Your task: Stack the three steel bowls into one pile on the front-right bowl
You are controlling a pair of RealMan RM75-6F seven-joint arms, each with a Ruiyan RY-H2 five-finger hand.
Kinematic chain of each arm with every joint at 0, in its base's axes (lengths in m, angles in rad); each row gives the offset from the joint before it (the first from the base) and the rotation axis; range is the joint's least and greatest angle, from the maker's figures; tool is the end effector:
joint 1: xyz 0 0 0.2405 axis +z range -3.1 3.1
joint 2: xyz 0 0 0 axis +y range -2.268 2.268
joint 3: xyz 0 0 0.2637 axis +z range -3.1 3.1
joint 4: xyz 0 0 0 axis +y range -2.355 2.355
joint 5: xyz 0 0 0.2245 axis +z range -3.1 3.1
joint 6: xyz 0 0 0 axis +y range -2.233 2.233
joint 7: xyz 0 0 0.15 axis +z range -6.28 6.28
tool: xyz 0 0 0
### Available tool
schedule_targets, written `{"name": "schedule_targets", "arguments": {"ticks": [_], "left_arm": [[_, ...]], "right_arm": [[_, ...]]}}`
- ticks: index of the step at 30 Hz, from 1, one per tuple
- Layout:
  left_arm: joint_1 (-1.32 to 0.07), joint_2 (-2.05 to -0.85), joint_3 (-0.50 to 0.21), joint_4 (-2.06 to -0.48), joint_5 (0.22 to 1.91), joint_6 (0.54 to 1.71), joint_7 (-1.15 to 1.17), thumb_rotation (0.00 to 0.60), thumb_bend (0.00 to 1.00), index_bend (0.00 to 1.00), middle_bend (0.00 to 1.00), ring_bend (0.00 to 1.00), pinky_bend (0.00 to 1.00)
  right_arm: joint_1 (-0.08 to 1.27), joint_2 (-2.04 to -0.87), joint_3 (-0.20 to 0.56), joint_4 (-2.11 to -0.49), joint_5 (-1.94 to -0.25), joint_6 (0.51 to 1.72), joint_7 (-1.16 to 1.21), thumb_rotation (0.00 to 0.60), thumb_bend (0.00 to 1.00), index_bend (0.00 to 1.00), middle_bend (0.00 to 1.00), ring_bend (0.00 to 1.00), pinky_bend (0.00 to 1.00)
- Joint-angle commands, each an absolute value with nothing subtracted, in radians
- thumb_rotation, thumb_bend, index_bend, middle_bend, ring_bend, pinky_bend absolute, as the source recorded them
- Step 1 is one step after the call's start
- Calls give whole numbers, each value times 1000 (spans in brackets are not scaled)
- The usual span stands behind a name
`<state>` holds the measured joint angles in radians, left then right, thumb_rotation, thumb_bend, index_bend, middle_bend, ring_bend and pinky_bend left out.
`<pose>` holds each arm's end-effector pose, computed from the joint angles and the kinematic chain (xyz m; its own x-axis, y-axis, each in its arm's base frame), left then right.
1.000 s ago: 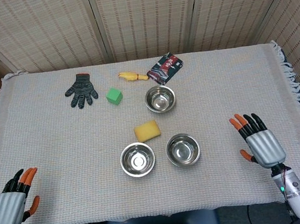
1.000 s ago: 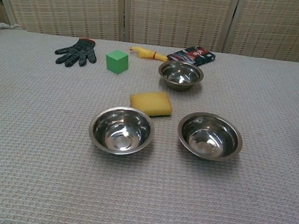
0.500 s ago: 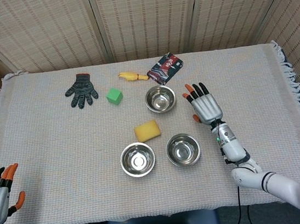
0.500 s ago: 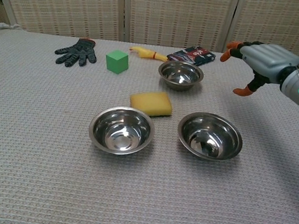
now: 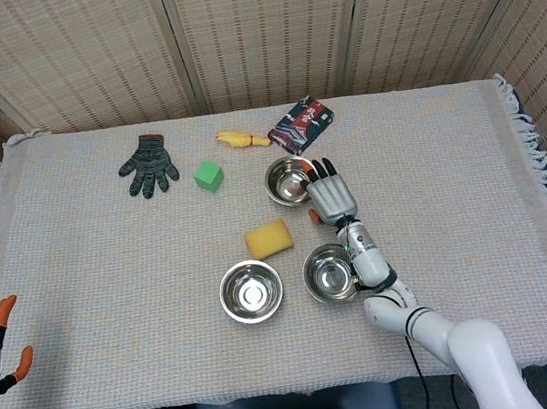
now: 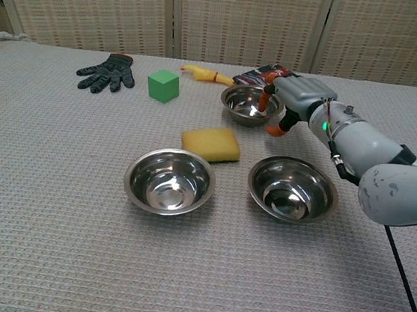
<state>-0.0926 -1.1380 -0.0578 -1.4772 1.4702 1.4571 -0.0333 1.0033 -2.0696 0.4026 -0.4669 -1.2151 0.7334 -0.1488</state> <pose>-0.3534 0.1954 0.1579 0.4652 0.0090 0.8852 0.8848 0.0257 -0.4653 -0.1419 -0.4712 -0.1012 0.5259 -0.1489 0.8374 -0.8402 -0.2443 0.4841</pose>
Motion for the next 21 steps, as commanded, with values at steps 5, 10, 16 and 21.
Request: {"name": "schedule_targets", "arguments": {"ticks": [5, 10, 16, 21], "left_arm": [[-86, -1132, -58, -1472, 1475, 1474, -48, 600, 415, 13, 83, 60, 233], [-87, -1134, -63, -1469, 1467, 1474, -45, 600, 416, 10, 83, 61, 233], [-87, -1138, -65, -1468, 1461, 1477, -32, 600, 416, 8, 83, 61, 233], [-83, -1139, -66, -1470, 1462, 1488, -24, 600, 416, 8, 83, 61, 233]], "right_arm": [[1095, -2183, 406, -288, -1204, 696, -62, 600, 334, 528, 43, 0, 0], [1107, -2205, 395, -238, -1207, 689, -45, 600, 369, 568, 59, 0, 0], [1105, -2206, 384, -227, -1213, 697, -32, 600, 377, 585, 61, 0, 0], [1044, -2157, 324, -303, -1286, 881, 26, 600, 377, 591, 62, 0, 0]]}}
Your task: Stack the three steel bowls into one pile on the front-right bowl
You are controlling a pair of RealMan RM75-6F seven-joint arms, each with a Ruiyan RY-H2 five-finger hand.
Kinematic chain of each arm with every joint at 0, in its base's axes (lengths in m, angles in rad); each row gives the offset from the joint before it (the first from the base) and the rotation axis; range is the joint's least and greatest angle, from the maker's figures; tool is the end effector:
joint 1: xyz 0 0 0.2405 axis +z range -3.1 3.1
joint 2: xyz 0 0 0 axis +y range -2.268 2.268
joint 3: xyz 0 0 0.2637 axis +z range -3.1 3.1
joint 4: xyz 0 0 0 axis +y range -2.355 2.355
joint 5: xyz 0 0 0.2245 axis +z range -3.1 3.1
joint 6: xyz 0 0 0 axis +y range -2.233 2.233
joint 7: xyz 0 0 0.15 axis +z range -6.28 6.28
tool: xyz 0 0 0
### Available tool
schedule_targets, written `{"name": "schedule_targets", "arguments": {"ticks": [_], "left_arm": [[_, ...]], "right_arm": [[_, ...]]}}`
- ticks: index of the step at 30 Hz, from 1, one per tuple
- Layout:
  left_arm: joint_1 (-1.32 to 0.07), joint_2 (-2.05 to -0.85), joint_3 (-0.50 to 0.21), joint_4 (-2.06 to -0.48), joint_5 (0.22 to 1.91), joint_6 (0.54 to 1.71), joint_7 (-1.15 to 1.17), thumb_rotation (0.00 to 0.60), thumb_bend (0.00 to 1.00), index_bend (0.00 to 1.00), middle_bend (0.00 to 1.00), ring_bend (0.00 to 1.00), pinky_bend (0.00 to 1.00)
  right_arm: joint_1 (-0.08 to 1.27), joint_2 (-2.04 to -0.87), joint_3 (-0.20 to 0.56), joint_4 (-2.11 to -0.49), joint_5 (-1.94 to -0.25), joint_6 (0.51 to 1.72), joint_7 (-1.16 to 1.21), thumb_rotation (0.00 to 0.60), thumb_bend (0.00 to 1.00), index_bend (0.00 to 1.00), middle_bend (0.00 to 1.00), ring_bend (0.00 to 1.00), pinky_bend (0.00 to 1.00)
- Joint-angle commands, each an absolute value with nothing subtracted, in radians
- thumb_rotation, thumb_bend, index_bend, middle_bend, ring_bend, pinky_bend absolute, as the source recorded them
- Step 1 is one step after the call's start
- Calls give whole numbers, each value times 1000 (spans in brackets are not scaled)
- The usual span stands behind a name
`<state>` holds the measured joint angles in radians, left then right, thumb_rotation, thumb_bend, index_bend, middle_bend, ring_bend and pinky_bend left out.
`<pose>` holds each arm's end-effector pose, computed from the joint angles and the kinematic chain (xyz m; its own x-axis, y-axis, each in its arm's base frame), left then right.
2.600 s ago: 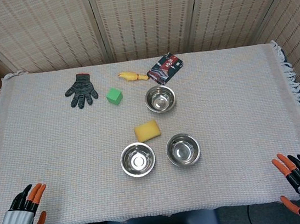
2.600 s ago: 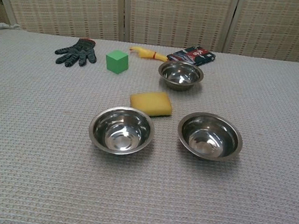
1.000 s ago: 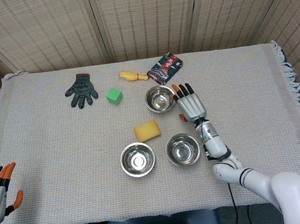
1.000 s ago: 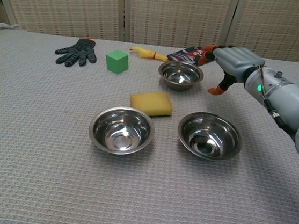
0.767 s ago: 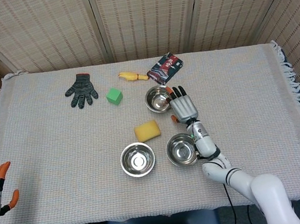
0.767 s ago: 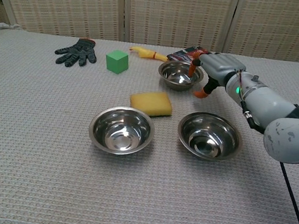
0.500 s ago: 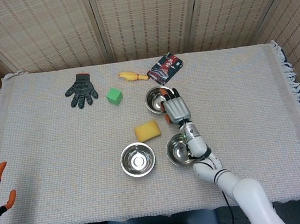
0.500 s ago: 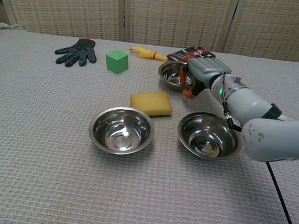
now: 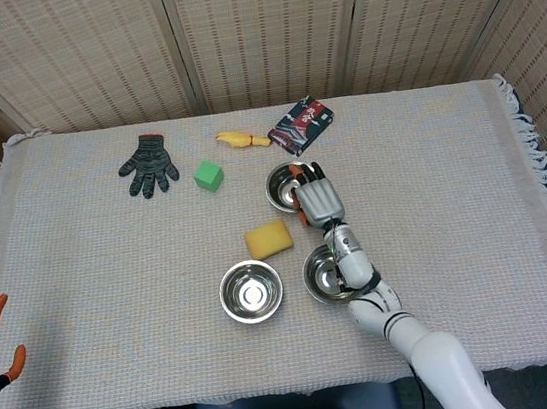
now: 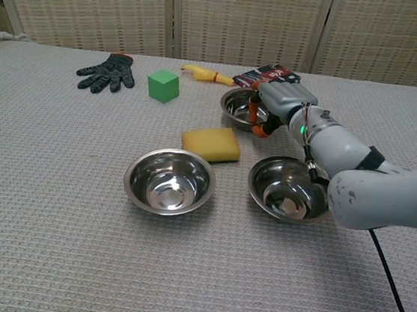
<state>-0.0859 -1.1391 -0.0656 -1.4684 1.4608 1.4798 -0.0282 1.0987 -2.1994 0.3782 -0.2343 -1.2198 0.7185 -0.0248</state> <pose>-0.3552 0.1948 0.1635 0.4757 -0.0190 0.8794 0.8792 0.0416 -0.4746 -0.1269 -0.4747 -0.1186 0.5162 -0.1406 0.8448 -0.8456 -0.2400 0.4768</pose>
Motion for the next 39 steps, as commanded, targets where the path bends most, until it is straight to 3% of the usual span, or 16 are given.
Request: {"name": "schedule_targets", "arguments": {"ticks": [1, 7, 13, 19, 25, 34, 37, 39], "left_arm": [[-82, -1140, -66, -1472, 1464, 1492, -22, 600, 415, 8, 83, 61, 233], [-80, -1142, -63, -1482, 1473, 1502, -9, 600, 415, 8, 83, 61, 233], [-77, -1146, -57, -1497, 1489, 1514, 5, 600, 415, 7, 83, 61, 233], [-79, -1151, -51, -1500, 1498, 1512, 21, 600, 415, 7, 83, 61, 233], [-82, -1155, -50, -1502, 1498, 1507, 31, 600, 415, 7, 84, 61, 232], [-90, -1165, -46, -1502, 1501, 1494, 52, 600, 416, 8, 83, 62, 233], [-92, -1167, -44, -1499, 1501, 1490, 56, 600, 416, 7, 83, 64, 233], [-93, -1169, -42, -1497, 1502, 1486, 57, 600, 415, 7, 83, 65, 233]], "right_arm": [[1005, -2124, 287, -359, -1327, 954, 51, 600, 377, 591, 62, 0, 0], [844, -1906, 157, -757, -1465, 1215, -20, 600, 377, 592, 62, 0, 0], [730, -1656, 59, -1234, -1516, 1271, -207, 600, 377, 590, 61, 0, 0], [636, -1508, -57, -1472, -1591, 1319, -310, 600, 377, 583, 62, 0, 0], [549, -1450, -129, -1499, -1660, 1381, -402, 600, 376, 574, 62, 0, 0], [502, -1525, -113, -1359, -1671, 1377, -365, 600, 375, 548, 61, 0, 0], [492, -1555, -112, -1309, -1675, 1368, -336, 600, 376, 473, 60, 0, 0], [485, -1570, -114, -1282, -1679, 1365, -315, 600, 373, 363, 60, 0, 0]]}}
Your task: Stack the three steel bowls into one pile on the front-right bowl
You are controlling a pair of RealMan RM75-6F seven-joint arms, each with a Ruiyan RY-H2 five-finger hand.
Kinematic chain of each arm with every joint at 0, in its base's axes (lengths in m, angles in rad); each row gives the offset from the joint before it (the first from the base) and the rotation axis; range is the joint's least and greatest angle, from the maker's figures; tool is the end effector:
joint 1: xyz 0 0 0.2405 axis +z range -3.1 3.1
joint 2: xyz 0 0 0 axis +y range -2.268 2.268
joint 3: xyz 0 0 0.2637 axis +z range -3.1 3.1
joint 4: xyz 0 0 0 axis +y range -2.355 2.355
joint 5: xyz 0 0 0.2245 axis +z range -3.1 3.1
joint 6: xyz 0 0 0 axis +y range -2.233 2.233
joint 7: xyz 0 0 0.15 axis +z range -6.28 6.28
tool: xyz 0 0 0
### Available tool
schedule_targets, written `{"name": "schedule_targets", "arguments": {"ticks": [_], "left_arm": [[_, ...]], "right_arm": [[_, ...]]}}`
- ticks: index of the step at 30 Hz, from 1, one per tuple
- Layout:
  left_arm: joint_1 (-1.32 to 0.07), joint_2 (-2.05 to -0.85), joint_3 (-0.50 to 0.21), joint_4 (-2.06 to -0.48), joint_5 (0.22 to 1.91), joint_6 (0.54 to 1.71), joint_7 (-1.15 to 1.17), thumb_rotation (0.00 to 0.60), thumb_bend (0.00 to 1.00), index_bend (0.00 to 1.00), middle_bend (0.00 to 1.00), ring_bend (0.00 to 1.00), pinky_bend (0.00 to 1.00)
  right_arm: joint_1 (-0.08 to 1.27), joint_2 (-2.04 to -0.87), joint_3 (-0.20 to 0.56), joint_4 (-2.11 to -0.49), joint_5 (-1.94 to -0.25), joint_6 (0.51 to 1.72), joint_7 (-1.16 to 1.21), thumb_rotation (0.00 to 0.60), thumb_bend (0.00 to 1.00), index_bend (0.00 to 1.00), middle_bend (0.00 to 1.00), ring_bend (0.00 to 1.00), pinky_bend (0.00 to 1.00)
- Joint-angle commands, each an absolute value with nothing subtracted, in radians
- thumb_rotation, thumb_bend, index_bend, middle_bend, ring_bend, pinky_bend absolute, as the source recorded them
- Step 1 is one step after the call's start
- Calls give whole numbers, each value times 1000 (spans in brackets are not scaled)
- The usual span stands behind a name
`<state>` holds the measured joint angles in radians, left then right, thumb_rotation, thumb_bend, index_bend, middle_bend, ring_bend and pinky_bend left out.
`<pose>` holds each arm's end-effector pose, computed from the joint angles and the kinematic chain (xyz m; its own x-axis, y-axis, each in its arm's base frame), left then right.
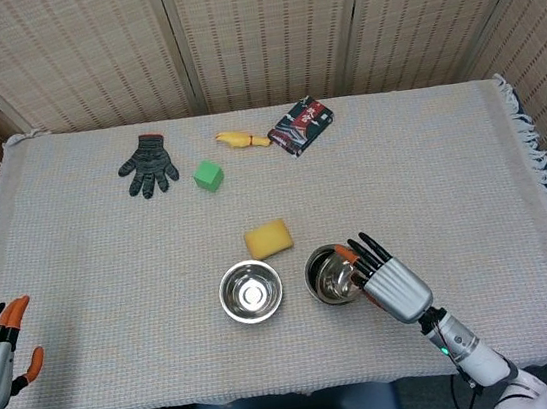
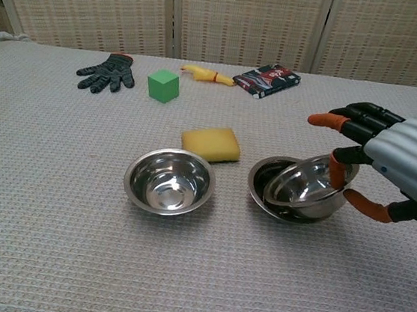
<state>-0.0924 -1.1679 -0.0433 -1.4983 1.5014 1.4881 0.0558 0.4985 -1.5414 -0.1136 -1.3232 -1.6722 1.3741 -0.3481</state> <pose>-0.3414 0.1915 0.1442 0.5027 -0.0031 0.8644 0.8644 -0.0097 -0.5028 -0.2243 -0.2554 -0.0149 0.6374 0.0752 0.7669 -0.5980 -0.5794 0.5538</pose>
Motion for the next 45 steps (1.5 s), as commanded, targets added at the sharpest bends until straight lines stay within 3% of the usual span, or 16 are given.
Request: {"name": "schedule_targets", "arguments": {"ticks": [1, 2, 5, 11, 19, 25, 34, 45], "left_arm": [[-94, -1169, -41, -1497, 1502, 1484, 59, 600, 415, 7, 83, 66, 234], [-94, -1170, -40, -1496, 1502, 1482, 60, 600, 415, 7, 83, 65, 234], [-97, -1173, -37, -1496, 1504, 1477, 65, 600, 415, 8, 83, 65, 233], [-100, -1183, -31, -1489, 1509, 1470, 78, 600, 415, 18, 82, 66, 233], [-137, -1321, -8, -1392, 1572, 1442, 145, 600, 416, 144, 48, 40, 221], [-218, -1424, -11, -1403, 1596, 1341, 259, 600, 413, 144, 41, 37, 213], [-331, -1616, -24, -1365, 1625, 1225, 455, 600, 409, 143, 41, 37, 213], [-432, -1784, -31, -1241, 1682, 1194, 489, 600, 407, 190, 47, 37, 214]], "right_arm": [[479, -1577, -116, -1268, -1679, 1361, -302, 600, 373, 309, 60, 0, 0], [475, -1579, -118, -1261, -1679, 1357, -297, 600, 354, 192, 59, 0, 0], [461, -1570, -125, -1265, -1677, 1349, -274, 600, 254, 7, 44, 0, 0], [432, -1502, -139, -1336, -1668, 1346, -191, 600, 154, 0, 5, 0, 0], [299, -1371, -125, -1455, -1598, 1481, -182, 600, 152, 0, 0, 0, 0], [219, -1293, -105, -1486, -1565, 1568, -102, 600, 152, 0, 0, 0, 0], [196, -1194, -71, -1575, -1499, 1515, -96, 600, 152, 0, 0, 0, 0], [176, -1145, -44, -1608, -1499, 1493, -60, 600, 152, 0, 0, 0, 0]]}}
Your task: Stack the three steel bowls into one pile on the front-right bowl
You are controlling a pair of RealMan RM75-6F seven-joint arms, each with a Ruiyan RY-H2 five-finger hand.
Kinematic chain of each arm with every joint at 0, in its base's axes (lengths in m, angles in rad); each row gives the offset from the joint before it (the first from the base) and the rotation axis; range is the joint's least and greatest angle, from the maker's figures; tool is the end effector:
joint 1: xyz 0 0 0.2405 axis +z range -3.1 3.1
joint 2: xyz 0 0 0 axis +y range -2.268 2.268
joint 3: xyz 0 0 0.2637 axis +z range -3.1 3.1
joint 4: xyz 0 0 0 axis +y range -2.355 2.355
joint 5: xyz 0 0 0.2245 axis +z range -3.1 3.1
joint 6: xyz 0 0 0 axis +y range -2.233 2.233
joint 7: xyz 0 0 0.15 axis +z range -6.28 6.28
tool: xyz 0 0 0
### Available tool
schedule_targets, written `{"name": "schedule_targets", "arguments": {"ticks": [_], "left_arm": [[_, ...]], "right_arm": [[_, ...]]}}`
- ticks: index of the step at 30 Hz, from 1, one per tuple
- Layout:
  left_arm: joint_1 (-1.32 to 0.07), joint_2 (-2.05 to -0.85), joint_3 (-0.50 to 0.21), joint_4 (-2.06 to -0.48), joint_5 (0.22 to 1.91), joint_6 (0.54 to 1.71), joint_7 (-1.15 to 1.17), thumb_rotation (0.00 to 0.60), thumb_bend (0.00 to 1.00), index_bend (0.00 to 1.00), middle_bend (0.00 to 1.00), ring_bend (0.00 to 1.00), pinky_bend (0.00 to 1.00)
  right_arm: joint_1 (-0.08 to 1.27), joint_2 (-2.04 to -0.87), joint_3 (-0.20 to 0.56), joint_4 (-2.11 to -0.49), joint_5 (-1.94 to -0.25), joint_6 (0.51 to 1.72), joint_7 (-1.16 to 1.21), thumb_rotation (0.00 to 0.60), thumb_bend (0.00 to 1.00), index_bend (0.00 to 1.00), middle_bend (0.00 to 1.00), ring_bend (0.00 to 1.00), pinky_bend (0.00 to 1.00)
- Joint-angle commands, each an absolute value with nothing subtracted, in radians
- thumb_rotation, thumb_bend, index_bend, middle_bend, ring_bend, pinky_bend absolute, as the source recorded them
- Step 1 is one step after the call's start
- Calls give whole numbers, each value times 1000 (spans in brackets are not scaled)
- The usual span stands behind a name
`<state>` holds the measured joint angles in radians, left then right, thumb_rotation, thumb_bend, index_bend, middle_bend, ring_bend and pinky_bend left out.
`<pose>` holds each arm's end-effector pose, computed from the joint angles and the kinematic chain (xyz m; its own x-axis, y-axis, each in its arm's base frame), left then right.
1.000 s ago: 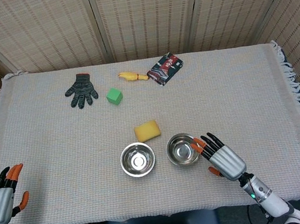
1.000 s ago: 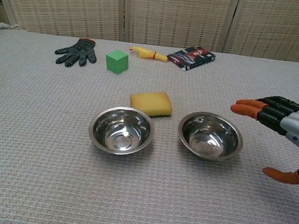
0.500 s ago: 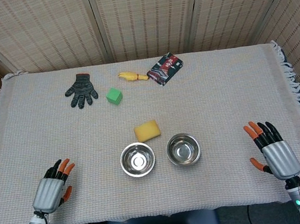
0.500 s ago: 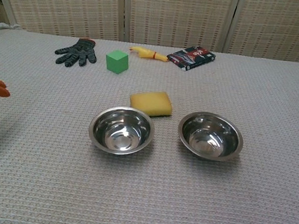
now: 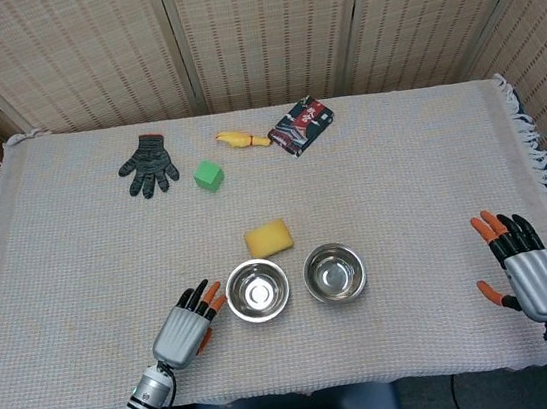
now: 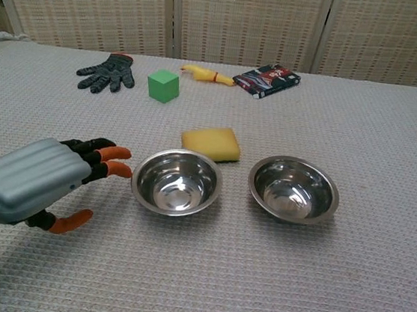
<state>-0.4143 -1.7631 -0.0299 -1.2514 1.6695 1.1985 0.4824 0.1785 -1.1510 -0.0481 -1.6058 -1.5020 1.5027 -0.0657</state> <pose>-0.1984 0.2479 -0.0843 0.6454 -0.0041 0.7638 0.6420 -0.5388 -0.5455 -0.3114 -0.1962 0.1280 0.4427 -0.0422 0.8957 -0.8940 -0.0977 0.4373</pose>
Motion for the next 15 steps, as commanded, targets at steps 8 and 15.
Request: {"name": "schedule_targets", "arguments": {"ticks": [8, 15], "left_arm": [[-472, -1840, -40, -1206, 1715, 1231, 478, 600, 409, 208, 56, 47, 215], [-494, -1842, -41, -1227, 1724, 1243, 486, 600, 406, 191, 62, 49, 224]], "right_arm": [[175, -1123, -39, -1621, -1494, 1444, -54, 600, 151, 0, 0, 0, 0], [174, -1110, -33, -1642, -1487, 1410, -49, 600, 151, 0, 0, 0, 0]]}}
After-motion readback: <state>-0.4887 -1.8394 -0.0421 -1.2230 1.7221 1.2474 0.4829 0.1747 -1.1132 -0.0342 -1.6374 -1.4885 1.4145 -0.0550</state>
